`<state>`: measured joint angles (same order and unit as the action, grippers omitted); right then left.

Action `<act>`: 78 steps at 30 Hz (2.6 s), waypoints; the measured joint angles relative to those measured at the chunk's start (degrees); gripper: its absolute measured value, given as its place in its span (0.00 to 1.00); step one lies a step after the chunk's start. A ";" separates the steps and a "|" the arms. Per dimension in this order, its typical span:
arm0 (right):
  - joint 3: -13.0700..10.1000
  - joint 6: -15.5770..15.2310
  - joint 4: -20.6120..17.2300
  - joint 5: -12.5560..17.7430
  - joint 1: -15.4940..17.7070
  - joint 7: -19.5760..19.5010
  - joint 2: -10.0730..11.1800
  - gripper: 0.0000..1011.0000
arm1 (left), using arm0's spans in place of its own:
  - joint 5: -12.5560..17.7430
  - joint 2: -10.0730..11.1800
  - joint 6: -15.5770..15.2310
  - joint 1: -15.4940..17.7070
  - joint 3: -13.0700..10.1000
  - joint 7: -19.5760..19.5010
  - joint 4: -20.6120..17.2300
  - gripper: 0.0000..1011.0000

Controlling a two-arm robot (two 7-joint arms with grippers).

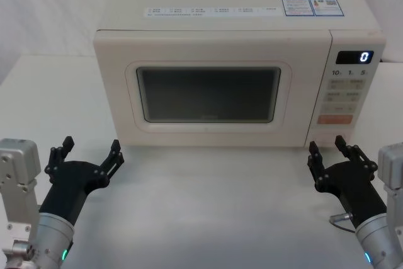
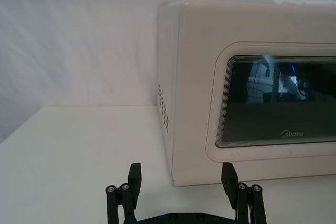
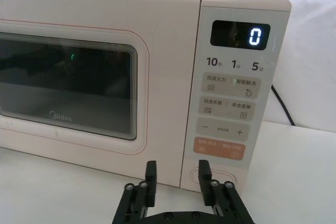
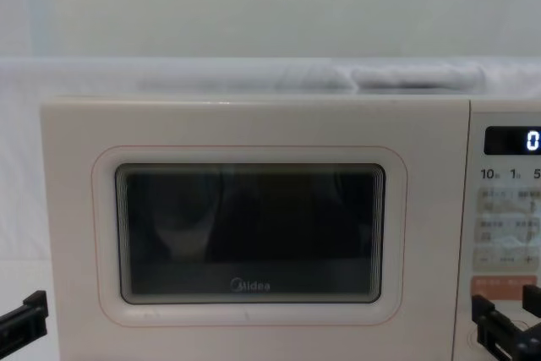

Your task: Press the button to open the microwave door with one hand; close the microwave door with the other hand.

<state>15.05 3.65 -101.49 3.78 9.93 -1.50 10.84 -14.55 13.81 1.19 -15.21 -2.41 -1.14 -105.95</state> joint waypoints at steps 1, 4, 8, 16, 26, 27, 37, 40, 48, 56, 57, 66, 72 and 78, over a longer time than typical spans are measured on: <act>0.00 0.00 0.00 0.00 0.00 0.00 0.00 0.52 | 0.00 0.00 0.00 0.00 0.00 0.00 0.00 0.99; 0.00 0.00 0.00 0.00 0.00 0.00 0.00 0.41 | 0.00 0.00 0.00 0.00 0.00 0.00 0.00 0.99; 0.00 0.00 0.00 0.00 0.00 0.00 0.00 0.27 | 0.00 0.00 0.00 0.00 0.00 0.00 0.00 0.99; 0.00 0.00 0.00 0.00 0.00 0.00 0.00 0.04 | 0.00 0.00 0.00 0.00 0.00 0.00 0.00 0.99; 0.00 0.00 0.00 0.00 0.00 0.00 0.00 0.00 | 0.00 0.00 0.00 0.00 0.00 0.00 0.00 0.99; 0.00 0.00 0.00 0.00 0.00 0.00 0.00 0.00 | 0.00 0.00 0.00 0.00 0.00 0.00 0.00 0.99; 0.00 0.00 0.00 0.00 0.00 0.00 0.00 0.00 | 0.00 0.00 0.00 0.00 0.00 0.00 0.00 0.99; 0.00 0.00 0.00 0.00 0.00 0.00 0.00 0.00 | 0.00 0.00 0.00 0.00 0.00 0.00 0.00 0.99; 0.00 0.00 -0.01 0.00 0.00 0.00 0.00 0.00 | 0.00 0.00 0.00 0.00 0.00 0.00 0.00 0.99; -0.85 -0.03 -0.29 0.02 0.26 0.84 -0.39 0.00 | 0.00 0.00 0.00 0.00 0.00 0.00 0.00 0.99; -1.06 -0.04 -0.39 0.07 0.33 1.02 -0.48 0.00 | 0.00 0.00 0.00 0.00 0.00 0.00 0.00 0.99; -3.92 -2.80 -0.83 1.60 0.29 4.02 -0.32 0.00 | 0.00 0.00 0.00 0.00 0.00 0.00 0.00 0.99; -6.35 -5.45 0.12 2.72 -1.47 6.97 0.41 0.00 | 0.00 0.00 0.00 0.00 0.00 0.00 0.00 0.99; -7.68 -5.96 3.57 3.57 -3.91 8.94 0.23 0.00 | 0.00 0.00 0.00 0.00 0.00 0.00 0.00 0.99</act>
<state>7.36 -2.31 -97.92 7.34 6.02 7.44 11.07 -14.54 13.81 1.19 -15.21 -2.41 -1.14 -105.95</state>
